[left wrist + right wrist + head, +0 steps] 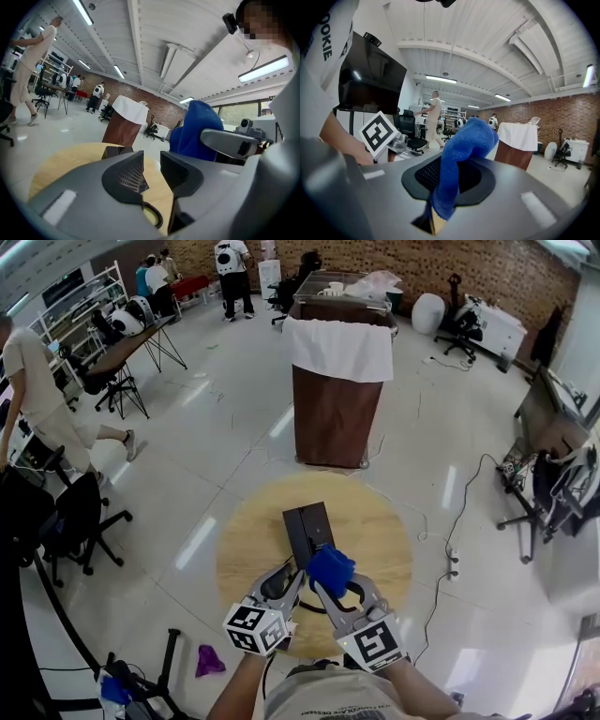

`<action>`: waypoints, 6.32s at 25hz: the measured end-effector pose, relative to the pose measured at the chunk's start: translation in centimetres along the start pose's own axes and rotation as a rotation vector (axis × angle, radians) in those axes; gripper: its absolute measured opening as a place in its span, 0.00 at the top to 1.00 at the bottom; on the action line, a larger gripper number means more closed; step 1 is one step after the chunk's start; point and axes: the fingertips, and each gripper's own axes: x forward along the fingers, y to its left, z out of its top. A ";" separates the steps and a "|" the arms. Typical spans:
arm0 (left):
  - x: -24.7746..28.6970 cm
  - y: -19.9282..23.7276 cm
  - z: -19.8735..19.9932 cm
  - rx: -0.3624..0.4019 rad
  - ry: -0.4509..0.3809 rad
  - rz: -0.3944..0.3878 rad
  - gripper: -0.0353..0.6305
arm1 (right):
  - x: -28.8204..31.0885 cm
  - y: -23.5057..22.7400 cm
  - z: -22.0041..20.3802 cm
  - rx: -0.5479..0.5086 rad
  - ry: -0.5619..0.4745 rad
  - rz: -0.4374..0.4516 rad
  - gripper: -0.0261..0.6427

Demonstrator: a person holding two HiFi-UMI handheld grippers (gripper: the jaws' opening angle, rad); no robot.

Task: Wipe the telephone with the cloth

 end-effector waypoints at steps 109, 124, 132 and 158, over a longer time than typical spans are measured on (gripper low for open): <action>-1.2 -5.8 2.7 -0.246 0.115 -0.423 0.85 | 0.9 -1.2 9.3 -0.160 -0.185 0.006 0.86; -0.3 -6.8 2.5 -0.199 0.135 -0.382 0.85 | -0.3 -1.5 11.7 -0.163 -0.240 0.002 0.86; 0.9 -7.3 2.8 -0.102 0.136 -0.327 0.85 | 0.1 2.0 11.9 -0.092 -0.239 0.092 0.86; -0.1 -8.0 2.0 0.005 0.145 -0.325 0.85 | 2.3 1.4 13.5 -0.138 -0.262 0.094 0.86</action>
